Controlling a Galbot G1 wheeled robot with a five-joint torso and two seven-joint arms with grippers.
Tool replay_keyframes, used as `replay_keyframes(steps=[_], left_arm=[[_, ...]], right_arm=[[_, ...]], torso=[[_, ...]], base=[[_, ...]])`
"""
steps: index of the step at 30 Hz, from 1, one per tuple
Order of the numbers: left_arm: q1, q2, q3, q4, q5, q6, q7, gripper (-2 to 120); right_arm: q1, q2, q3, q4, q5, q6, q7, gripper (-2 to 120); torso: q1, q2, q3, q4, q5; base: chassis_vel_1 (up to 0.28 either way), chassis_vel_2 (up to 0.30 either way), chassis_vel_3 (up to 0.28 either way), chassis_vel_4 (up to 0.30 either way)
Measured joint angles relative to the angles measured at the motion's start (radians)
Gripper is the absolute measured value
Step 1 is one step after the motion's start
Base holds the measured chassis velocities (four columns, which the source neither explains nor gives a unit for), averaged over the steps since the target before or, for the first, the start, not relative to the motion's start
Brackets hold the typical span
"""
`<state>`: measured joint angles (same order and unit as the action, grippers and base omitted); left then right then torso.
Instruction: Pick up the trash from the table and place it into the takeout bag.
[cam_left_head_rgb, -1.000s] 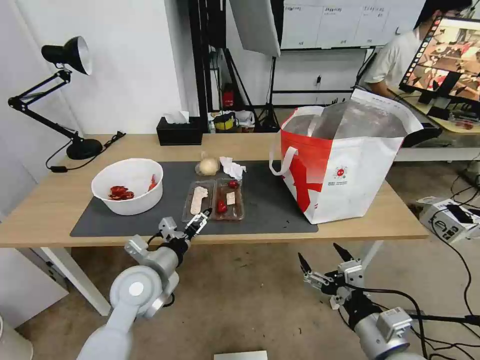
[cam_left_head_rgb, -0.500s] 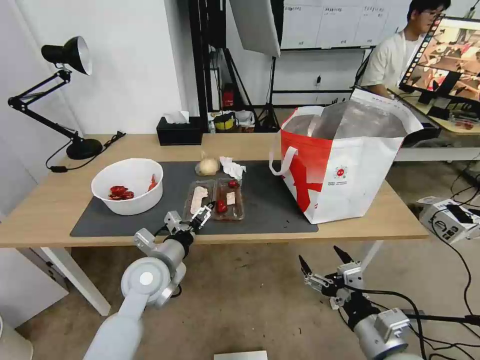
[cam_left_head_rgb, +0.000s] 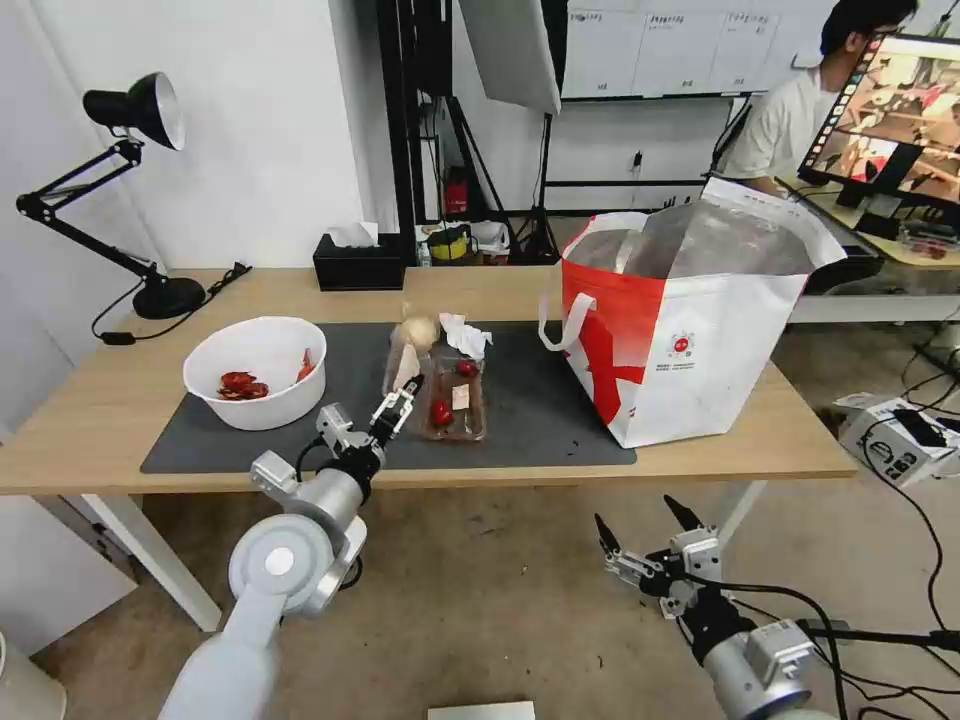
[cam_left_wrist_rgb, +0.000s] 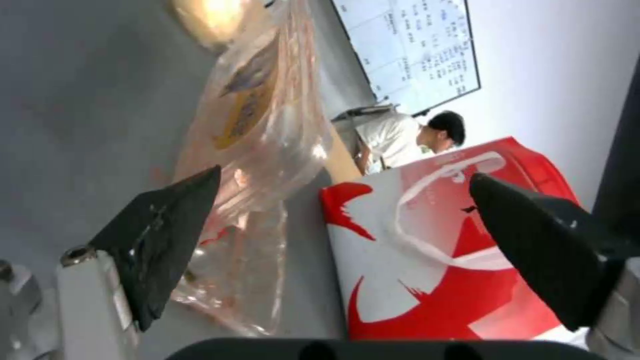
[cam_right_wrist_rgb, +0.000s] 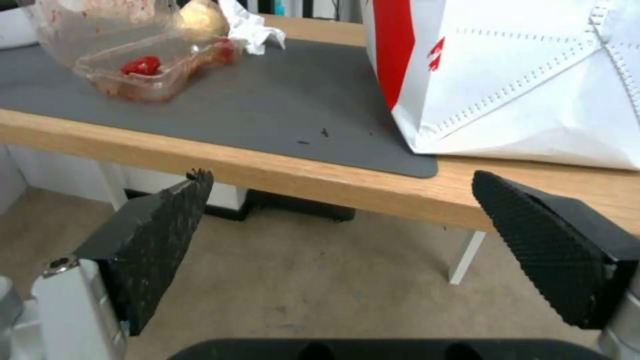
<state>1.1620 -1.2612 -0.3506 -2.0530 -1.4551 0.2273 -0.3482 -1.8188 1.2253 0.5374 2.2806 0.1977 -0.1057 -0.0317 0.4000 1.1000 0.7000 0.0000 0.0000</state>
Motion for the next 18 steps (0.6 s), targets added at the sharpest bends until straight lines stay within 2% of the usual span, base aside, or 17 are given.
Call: replay_keyframes(steps=[8,10,12,15,16,18], left_arm=[[-0.064,-0.017,0.086,0.055,0.037,0.002,0.006,100],[-0.108,-0.02,0.13,0.107,0.09,0.002,0.017,100],[-0.124,-0.019,0.141,0.124,0.12,0.002,0.026,100],[-0.164,0.002,0.161,0.151,0.228,0.001,0.083,100],[-0.164,0.002,0.161,0.151,0.228,0.001,0.083,100],[-0.181,0.023,0.17,0.159,0.33,-0.004,0.151,100]], right_arm=[[-0.022,0.003,0.02,0.019,0.0,0.006,0.0,100],[-0.035,0.008,0.027,0.03,-0.001,0.01,0.0,100],[-0.04,0.009,0.03,0.035,-0.001,0.011,0.0,100],[-0.058,0.012,0.035,0.049,-0.004,0.016,0.0,100],[-0.058,0.012,0.035,0.049,-0.004,0.016,0.0,100],[-0.068,0.011,0.04,0.054,-0.005,0.02,0.0,100]], torso=[[0.0,0.0,0.0,-0.0001,0.0001],[0.0,0.0,0.0,-0.0002,0.0],[0.0,0.0,0.0,-0.0001,0.0],[0.0,0.0,0.0,-0.0001,0.0],[0.0,0.0,0.0,-0.0001,0.0],[0.0,0.0,0.0,0.0,0.0]], base=[[0.0,0.0,0.0,0.0],[0.0,0.0,0.0,0.0],[0.0,0.0,0.0,0.0],[0.0,0.0,0.0,0.0],[0.0,0.0,0.0,0.0],[0.0,0.0,0.0,0.0]])
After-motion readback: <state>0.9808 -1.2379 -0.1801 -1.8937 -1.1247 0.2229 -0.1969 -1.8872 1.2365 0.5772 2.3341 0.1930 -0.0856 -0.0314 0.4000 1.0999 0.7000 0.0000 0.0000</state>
